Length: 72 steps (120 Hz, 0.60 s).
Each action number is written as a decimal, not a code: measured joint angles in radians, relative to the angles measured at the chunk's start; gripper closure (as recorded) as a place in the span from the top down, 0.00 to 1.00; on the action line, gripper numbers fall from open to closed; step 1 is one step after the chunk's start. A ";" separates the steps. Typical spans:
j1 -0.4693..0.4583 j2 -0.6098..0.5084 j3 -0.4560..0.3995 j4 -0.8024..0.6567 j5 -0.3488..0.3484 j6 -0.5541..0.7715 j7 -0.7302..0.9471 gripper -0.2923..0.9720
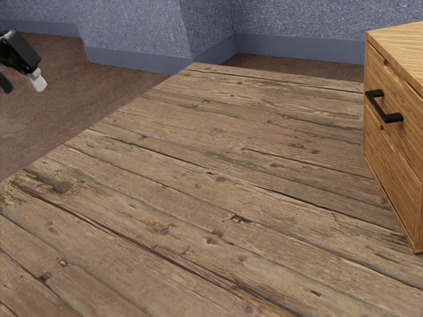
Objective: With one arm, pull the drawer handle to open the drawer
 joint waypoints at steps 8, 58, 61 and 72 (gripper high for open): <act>-0.017 0.042 -0.020 0.000 -0.004 0.007 0.007 0.76; -0.135 0.487 -0.213 0.016 -0.632 0.799 -0.034 0.75; -0.156 0.511 -0.221 0.033 -0.640 0.864 -0.048 0.75; -0.186 0.620 -0.232 0.134 -0.657 1.055 -0.099 0.75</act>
